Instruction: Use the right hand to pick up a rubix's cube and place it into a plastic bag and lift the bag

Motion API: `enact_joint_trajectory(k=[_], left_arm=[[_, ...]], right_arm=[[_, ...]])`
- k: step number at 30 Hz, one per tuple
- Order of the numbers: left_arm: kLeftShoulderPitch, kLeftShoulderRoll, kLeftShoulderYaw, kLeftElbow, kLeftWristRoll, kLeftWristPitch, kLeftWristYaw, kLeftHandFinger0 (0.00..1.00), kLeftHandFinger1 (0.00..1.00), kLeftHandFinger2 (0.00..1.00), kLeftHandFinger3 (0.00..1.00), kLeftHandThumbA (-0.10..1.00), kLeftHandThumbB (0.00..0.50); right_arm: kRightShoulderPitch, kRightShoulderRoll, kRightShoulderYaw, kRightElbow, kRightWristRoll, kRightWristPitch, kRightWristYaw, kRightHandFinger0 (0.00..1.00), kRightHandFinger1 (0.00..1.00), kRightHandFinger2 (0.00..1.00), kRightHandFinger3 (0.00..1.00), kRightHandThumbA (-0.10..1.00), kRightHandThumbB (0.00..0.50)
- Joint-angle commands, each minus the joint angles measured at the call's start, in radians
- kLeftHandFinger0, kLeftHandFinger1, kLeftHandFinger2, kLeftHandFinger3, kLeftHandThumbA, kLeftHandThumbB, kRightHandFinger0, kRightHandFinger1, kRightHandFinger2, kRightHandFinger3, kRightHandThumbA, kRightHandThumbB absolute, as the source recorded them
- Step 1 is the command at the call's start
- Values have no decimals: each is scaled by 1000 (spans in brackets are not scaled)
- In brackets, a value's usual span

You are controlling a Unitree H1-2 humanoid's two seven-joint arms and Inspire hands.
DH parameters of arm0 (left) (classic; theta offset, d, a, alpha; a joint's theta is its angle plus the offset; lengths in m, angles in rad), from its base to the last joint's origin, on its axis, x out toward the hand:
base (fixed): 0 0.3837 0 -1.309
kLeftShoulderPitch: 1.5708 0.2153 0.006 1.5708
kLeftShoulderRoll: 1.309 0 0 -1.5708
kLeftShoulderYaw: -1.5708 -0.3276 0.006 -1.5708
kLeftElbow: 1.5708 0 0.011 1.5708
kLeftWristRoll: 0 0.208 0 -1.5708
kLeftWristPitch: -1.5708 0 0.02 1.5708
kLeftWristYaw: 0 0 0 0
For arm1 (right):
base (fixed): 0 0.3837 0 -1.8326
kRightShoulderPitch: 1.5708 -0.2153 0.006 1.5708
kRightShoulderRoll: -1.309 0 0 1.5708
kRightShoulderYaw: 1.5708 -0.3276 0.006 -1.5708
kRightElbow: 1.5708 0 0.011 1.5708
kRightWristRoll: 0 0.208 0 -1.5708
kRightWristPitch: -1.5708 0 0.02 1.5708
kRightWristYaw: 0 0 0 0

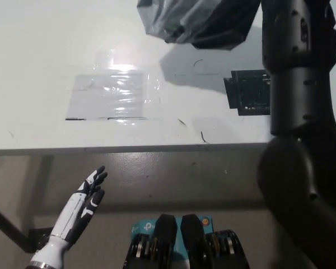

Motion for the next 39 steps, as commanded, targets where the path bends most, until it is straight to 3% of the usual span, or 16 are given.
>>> enact_joint_trajectory(k=[1, 5, 12, 14, 20, 21, 23, 24, 25, 28, 29, 30, 32, 34, 39], left_arm=[[-17, 4, 11, -20, 10, -20, 9, 1000, 1000, 1000, 1000, 1000, 86], [-21, 7, 11, -25, 15, -23, 10, 1000, 1000, 1000, 1000, 1000, 75], [-27, 9, 9, -37, 19, 1, 3, 1000, 1000, 1000, 1000, 1000, 94], [-26, 9, 10, -41, 19, 7, 2, 1000, 1000, 1000, 1000, 1000, 99], [-27, 18, 8, -42, 16, -2, -6, 1000, 1000, 1000, 1000, 1000, 87], [-28, 18, 8, -40, 16, -5, -6, 1000, 1000, 1000, 1000, 1000, 86], [-31, 19, 8, -36, 13, -12, -7, 1000, 1000, 1000, 1000, 1000, 80], [-33, 20, 7, -36, 13, -12, -9, 1000, 1000, 1000, 1000, 1000, 86], [-33, 20, 6, -36, 15, -13, -8, 1000, 1000, 1000, 1000, 1000, 80], [-35, 20, 3, -38, 22, -11, -7, 1000, 1000, 1000, 1000, 1000, 89], [-36, 22, 0, -41, 29, -8, -8, 1000, 1000, 1000, 1000, 1000, 83], [-36, 23, -1, -42, 33, -7, -8, 1000, 1000, 1000, 1000, 1000, 83], [-37, 24, -5, -47, 44, 1, -8, 1000, 1000, 1000, 1000, 1000, 82], [-38, 23, -8, -52, 53, 11, -6, 1000, 1000, 1000, 1000, 1000, 76], [-43, 14, -11, -49, 69, 15, 5, 1000, 1000, 1000, 1000, 989, 62]], right_arm=[[-319, 4, -61, -45, 234, -6, 28, 0, 212, 697, 1000, -100, 40], [-267, 30, -60, -28, 235, -25, 44, 0, 255, 712, 1000, -100, 68], [-177, 78, -33, -6, 235, -45, 66, 0, 230, 703, 1000, -100, 75], [-144, 96, -26, 0, 238, -60, 71, 0, 209, 687, 957, -100, 56], [-75, 113, -10, 79, 230, -96, 85, 0, 209, 676, 1000, -100, 49], [-73, 112, -8, 85, 230, -99, 86, 0, 204, 677, 978, -100, 51], [-58, 111, -2, 133, 223, -114, 92, 0, 186, 639, 843, -100, 45], [-47, 112, -1, 169, 223, -128, 94, 0, 166, 625, 875, -100, 36], [-42, 115, -3, 185, 225, -134, 91, 0, 169, 644, 1000, -100, 49], [-27, 122, -3, 234, 225, -153, 89, 0, 89, 625, 1000, -100, 51], [-19, 125, 2, 272, 219, -176, 101, 0, 62, 615, 746, -100, 68], [-15, 126, 5, 293, 216, -191, 108, 0, 62, 615, 746, -100, 68], [-7, 129, 8, 335, 212, -211, 115, 0, 65, 657, 913, -100, 54], [-4, 130, 5, 372, 219, -224, 123, 0, 90, 706, 1000, -100, 48], [9, 133, 11, 507, 209, -282, 152, 0, 178, 708, 1000, -100, 63]])
